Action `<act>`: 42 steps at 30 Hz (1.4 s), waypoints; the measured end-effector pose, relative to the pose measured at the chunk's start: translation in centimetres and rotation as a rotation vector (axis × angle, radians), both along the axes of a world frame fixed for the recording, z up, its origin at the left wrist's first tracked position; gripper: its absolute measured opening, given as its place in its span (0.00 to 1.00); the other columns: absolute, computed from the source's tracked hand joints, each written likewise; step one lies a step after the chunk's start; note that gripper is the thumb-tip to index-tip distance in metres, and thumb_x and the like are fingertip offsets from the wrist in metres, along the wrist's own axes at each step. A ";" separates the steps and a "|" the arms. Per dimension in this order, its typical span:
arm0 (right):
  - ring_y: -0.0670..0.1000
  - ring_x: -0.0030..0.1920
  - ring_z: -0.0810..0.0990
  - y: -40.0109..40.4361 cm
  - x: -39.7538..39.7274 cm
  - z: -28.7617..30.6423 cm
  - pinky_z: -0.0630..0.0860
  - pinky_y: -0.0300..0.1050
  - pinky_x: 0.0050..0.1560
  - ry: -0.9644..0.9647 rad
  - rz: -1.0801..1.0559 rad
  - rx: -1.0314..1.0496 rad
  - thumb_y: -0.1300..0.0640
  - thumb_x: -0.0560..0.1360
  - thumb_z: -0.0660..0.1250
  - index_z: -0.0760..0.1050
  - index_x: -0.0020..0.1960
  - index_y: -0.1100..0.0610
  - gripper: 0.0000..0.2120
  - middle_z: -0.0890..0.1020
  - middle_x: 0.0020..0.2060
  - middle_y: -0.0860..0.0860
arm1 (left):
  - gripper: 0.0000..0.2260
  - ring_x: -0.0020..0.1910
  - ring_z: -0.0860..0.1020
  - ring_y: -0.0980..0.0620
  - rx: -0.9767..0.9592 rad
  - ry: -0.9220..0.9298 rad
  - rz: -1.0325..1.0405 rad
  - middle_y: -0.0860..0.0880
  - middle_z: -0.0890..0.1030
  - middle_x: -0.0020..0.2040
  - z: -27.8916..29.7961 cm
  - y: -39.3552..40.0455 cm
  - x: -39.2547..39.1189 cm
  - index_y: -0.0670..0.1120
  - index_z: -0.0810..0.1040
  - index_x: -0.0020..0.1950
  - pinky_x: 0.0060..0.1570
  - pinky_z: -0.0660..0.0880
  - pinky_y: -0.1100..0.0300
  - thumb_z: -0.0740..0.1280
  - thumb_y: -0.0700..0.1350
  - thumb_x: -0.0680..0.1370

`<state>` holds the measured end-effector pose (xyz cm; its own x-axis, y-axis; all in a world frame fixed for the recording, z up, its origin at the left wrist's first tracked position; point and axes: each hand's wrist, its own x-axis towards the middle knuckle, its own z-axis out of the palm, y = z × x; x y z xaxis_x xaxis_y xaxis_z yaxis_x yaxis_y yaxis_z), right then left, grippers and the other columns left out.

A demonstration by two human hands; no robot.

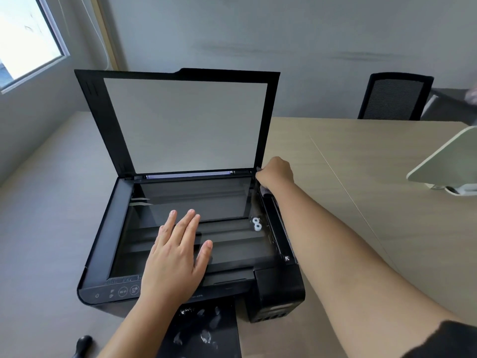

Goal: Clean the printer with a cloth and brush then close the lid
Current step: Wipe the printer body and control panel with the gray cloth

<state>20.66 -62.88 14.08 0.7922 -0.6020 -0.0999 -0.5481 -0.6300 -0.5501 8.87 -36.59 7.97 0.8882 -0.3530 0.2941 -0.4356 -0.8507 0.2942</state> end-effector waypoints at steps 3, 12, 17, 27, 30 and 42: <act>0.51 0.27 0.71 0.0 1.1 0.1 0.66 0.39 0.28 -0.036 -0.029 0.015 0.61 0.72 0.68 0.64 0.33 0.57 0.15 0.75 0.34 0.53 | 0.29 0.77 0.56 0.48 -0.010 0.001 0.011 0.52 0.68 0.74 0.0 -0.1 0.0 0.46 0.68 0.74 0.72 0.62 0.47 0.50 0.61 0.79; 0.53 0.51 0.80 -1.0 -5.4 0.3 0.76 0.45 0.50 0.098 0.389 -0.152 0.56 0.71 0.70 0.82 0.47 0.48 0.07 0.83 0.50 0.49 | 0.29 0.78 0.54 0.48 -0.011 0.007 0.002 0.52 0.66 0.75 -0.1 0.0 -0.2 0.46 0.65 0.75 0.74 0.60 0.48 0.50 0.61 0.80; 0.47 0.46 0.80 -1.0 -13.8 0.7 0.78 0.45 0.49 0.165 0.572 -0.090 0.57 0.71 0.70 0.82 0.41 0.43 0.09 0.83 0.42 0.42 | 0.29 0.78 0.54 0.47 -0.002 0.010 0.005 0.51 0.66 0.75 0.2 -0.1 -0.1 0.46 0.66 0.75 0.73 0.61 0.47 0.49 0.61 0.80; 0.48 0.46 0.78 -0.5 -18.2 0.4 0.76 0.48 0.48 0.106 0.602 -0.139 0.54 0.73 0.69 0.80 0.44 0.44 0.04 0.79 0.43 0.43 | 0.30 0.79 0.49 0.48 -0.124 -0.036 0.041 0.53 0.61 0.77 2.2 2.7 -0.9 0.49 0.62 0.77 0.76 0.45 0.48 0.49 0.63 0.79; 0.49 0.47 0.77 2.1 -19.1 -0.5 0.75 0.45 0.47 0.034 0.638 -0.152 0.56 0.73 0.68 0.80 0.44 0.47 0.04 0.79 0.43 0.44 | 0.35 0.79 0.47 0.49 -0.150 0.004 0.109 0.54 0.59 0.78 2.4 6.7 -1.3 0.50 0.59 0.78 0.76 0.45 0.46 0.51 0.68 0.75; 0.50 0.53 0.74 12.6 -17.2 -0.3 0.72 0.48 0.52 0.028 0.807 -0.182 0.54 0.76 0.64 0.80 0.49 0.45 0.07 0.78 0.47 0.45 | 0.63 0.78 0.40 0.48 -0.056 0.485 0.064 0.52 0.38 0.79 1.8 14.8 0.2 0.66 0.33 0.74 0.76 0.44 0.43 0.73 0.73 0.52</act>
